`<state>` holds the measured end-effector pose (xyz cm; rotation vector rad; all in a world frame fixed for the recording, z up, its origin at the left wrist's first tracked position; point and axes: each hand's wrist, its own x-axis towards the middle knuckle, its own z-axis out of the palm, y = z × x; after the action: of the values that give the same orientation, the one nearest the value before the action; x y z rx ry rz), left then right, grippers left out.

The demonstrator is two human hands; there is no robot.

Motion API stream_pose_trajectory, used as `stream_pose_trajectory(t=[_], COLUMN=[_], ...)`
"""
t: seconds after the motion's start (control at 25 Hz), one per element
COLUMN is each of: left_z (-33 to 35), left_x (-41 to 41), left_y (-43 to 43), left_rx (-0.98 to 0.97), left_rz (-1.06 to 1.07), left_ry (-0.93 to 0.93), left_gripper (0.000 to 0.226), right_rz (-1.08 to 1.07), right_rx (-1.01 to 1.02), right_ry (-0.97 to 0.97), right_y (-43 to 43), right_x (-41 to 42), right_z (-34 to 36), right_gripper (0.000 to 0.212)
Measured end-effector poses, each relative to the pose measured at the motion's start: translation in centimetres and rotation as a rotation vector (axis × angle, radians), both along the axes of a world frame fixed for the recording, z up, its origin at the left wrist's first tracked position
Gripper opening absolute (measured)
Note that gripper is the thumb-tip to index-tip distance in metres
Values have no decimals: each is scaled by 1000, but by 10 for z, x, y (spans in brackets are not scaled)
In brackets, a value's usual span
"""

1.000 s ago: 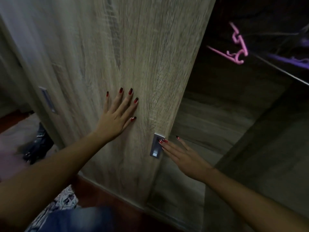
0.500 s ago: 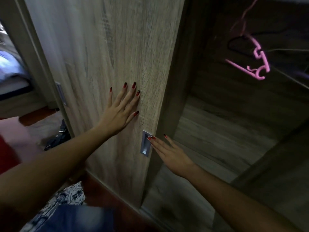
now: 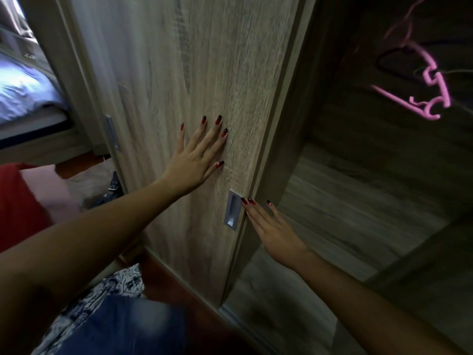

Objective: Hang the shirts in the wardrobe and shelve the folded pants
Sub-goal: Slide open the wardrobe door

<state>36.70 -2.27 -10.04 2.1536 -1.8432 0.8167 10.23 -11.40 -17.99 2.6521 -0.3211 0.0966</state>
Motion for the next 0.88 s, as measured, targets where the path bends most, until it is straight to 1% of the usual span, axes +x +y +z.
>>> stream_pose_trajectory(t=[0.16, 0.28, 0.36, 0.44, 0.6, 0.72, 0.76, 0.88], left_z=[3, 1, -4, -13, -30, -37, -40, -54], left_x=[-11, -22, -30, -36, -37, -31, -26, 11], left_y=[8, 24, 42, 61, 124, 181, 196, 258], left_rx=[28, 54, 57, 73, 77, 42, 26, -100], left_rz=[41, 99, 162, 215, 403, 562, 597, 719], left_ry=[54, 81, 108, 180, 333, 446, 483, 569], left_gripper=[67, 65, 64, 64, 64, 71, 72, 63], right_rz=[12, 14, 19, 34, 110, 193, 209, 276], right_rx=[39, 54, 84, 138, 262, 380, 411, 496], right_ry=[-30, -42, -99, -178, -227, -258, -267, -273], right_y=[6, 13, 19, 25, 47, 70, 76, 110], right_x=[0, 2, 3, 6, 29, 63, 75, 125], right_z=[5, 10, 12, 11, 4, 1, 0, 7], right_gripper=[78, 80, 84, 83, 79, 72, 70, 65])
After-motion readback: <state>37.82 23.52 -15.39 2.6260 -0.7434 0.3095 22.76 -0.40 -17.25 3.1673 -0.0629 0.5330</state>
